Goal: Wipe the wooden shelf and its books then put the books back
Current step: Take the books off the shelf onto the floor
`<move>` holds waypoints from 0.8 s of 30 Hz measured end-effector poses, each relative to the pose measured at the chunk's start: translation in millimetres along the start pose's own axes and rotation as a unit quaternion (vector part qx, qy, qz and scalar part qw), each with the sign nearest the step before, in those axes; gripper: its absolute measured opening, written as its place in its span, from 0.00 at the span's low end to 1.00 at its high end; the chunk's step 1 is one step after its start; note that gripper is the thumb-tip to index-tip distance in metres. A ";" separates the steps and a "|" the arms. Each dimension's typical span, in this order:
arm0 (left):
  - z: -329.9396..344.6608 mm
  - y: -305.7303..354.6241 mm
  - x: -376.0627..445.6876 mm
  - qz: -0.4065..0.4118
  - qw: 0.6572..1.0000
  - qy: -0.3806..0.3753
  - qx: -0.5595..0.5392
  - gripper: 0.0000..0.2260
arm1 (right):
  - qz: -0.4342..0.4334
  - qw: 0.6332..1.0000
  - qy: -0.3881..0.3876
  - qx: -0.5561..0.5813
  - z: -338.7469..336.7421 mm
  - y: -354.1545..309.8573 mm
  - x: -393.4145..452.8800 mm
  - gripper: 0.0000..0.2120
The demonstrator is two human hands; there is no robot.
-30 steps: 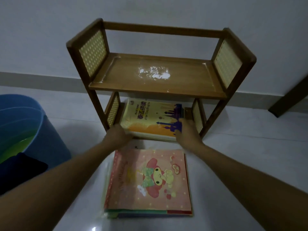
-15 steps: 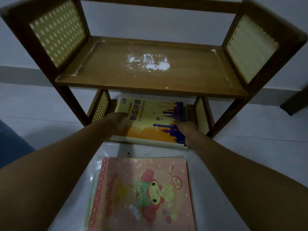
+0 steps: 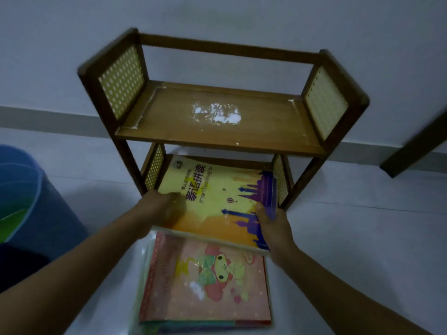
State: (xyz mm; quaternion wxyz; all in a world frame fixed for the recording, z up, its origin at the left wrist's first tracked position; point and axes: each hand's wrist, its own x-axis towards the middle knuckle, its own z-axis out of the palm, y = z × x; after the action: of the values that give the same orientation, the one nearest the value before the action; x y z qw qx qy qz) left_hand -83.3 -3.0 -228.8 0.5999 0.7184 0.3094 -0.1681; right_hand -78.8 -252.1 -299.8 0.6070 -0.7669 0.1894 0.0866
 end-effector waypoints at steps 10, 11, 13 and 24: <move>-8.2 -108.1 -59.8 -0.047 0.998 0.020 0.038 0.21 | -0.049 0.973 -0.005 -0.225 -12.9 88.3 -47.1 0.46; -11.0 -126.5 -41.8 -0.040 0.997 0.023 0.067 0.26 | -0.038 0.965 -0.012 -0.258 -14.1 87.9 -46.2 0.43; -14.6 -145.3 -22.4 -0.037 0.990 0.017 0.134 0.34 | -0.016 0.941 -0.032 -0.335 -17.9 69.2 -52.8 0.33; -157.6 -30.1 -156.6 0.245 0.870 0.202 0.376 0.30 | -0.230 0.833 -0.208 -0.459 78.6 -102.9 -116.0 0.33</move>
State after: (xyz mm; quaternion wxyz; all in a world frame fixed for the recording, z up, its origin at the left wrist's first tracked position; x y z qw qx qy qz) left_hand -240.9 113.8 -120.4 0.2303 0.9609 0.1510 0.0298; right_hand -136.4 -135.2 -184.9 0.2126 -0.9428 -0.1849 0.1784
